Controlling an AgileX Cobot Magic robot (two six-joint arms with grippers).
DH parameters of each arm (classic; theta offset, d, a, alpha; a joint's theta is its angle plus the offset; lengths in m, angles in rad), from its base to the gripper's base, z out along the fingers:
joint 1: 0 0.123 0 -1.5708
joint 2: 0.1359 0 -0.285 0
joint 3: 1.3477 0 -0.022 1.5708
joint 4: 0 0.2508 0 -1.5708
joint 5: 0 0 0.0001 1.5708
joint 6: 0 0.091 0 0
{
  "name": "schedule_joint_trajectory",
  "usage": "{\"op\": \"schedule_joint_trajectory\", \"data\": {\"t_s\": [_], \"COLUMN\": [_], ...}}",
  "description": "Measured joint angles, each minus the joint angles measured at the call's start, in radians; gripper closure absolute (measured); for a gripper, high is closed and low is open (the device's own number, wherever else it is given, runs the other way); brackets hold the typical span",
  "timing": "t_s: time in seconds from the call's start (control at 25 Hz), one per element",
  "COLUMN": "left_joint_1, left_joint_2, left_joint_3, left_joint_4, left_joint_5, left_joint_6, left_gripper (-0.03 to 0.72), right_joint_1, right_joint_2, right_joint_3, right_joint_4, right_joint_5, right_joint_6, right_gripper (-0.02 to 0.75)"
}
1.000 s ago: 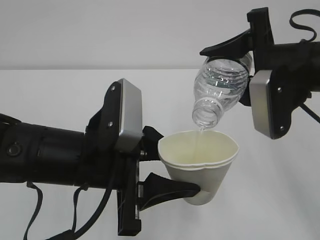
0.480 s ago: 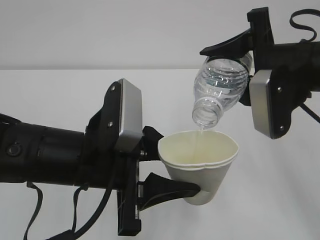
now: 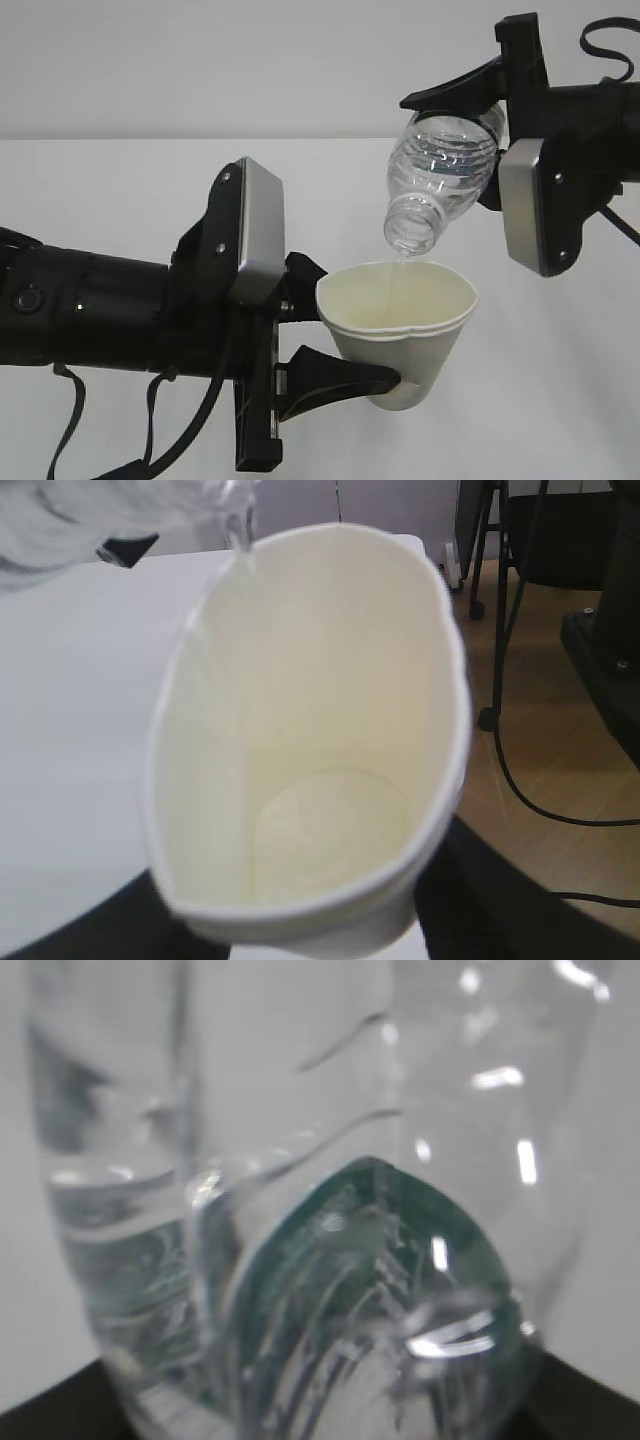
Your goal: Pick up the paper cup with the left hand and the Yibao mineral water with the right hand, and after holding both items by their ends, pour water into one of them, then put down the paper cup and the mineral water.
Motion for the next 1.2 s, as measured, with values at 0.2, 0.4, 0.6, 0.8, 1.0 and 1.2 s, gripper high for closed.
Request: {"op": "schedule_joint_trajectory", "data": {"t_s": [0.2, 0.4, 0.6, 0.8, 1.0, 1.2], "left_joint_1": [0.0, 0.0, 0.0, 0.0, 0.0, 0.0], "left_joint_2": [0.0, 0.0, 0.0, 0.0, 0.0, 0.0], "left_joint_3": [0.0, 0.0, 0.0, 0.0, 0.0, 0.0], "left_joint_4": [0.0, 0.0, 0.0, 0.0, 0.0, 0.0], "left_joint_5": [0.0, 0.0, 0.0, 0.0, 0.0, 0.0], "left_joint_6": [0.0, 0.0, 0.0, 0.0, 0.0, 0.0], "left_gripper": [0.323, 0.323, 0.323, 0.323, 0.323, 0.323], "right_joint_1": [0.0, 0.0, 0.0, 0.0, 0.0, 0.0], "right_joint_2": [0.0, 0.0, 0.0, 0.0, 0.0, 0.0], "right_joint_3": [0.0, 0.0, 0.0, 0.0, 0.0, 0.0], "right_joint_4": [0.0, 0.002, 0.006, 0.008, 0.008, 0.01], "right_joint_5": [0.0, 0.0, 0.0, 0.0, 0.0, 0.0], "right_joint_6": [-0.012, -0.014, -0.014, -0.014, -0.014, -0.015], "right_gripper": [0.285, 0.285, 0.285, 0.285, 0.285, 0.285]}}
